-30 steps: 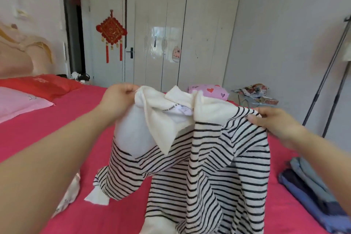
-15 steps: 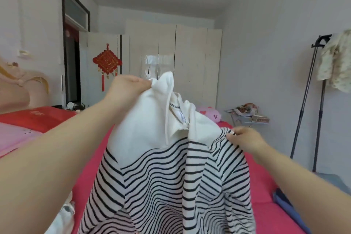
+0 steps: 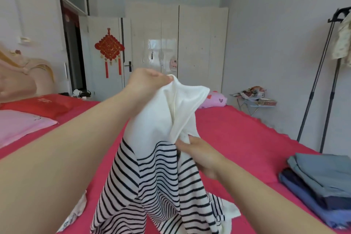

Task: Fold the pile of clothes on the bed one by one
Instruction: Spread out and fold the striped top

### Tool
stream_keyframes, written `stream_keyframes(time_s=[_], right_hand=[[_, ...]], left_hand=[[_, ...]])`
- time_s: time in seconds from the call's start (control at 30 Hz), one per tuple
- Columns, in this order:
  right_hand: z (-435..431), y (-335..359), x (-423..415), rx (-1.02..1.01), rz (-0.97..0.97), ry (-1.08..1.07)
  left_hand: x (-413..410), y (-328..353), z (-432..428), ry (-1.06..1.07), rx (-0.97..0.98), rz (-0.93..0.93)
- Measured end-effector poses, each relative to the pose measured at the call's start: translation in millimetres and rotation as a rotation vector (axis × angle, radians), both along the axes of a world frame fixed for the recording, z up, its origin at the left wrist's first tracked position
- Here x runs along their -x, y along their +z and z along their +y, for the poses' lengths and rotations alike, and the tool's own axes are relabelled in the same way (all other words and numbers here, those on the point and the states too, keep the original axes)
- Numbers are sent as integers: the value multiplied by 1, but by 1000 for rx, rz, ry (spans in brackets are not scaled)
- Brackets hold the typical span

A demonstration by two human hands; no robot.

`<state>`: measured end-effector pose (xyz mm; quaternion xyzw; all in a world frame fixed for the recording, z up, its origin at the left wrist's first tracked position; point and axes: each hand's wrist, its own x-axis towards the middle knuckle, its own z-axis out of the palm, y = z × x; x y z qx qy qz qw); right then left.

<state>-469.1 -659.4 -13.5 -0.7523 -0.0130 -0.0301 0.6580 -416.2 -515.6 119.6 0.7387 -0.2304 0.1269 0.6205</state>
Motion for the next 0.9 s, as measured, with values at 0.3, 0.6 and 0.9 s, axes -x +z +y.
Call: stream_keyframes(time_s=[0.3, 0.6, 0.9], right_hand=[[-119, 107, 41, 261, -177, -426], [-133, 210, 76, 451, -365, -537], [-126, 234, 85, 423, -483, -621]], left_hand=[[-25, 22, 78, 236, 26, -41], [-12, 79, 99, 280, 28, -189], [11, 118, 115, 315, -23, -310]])
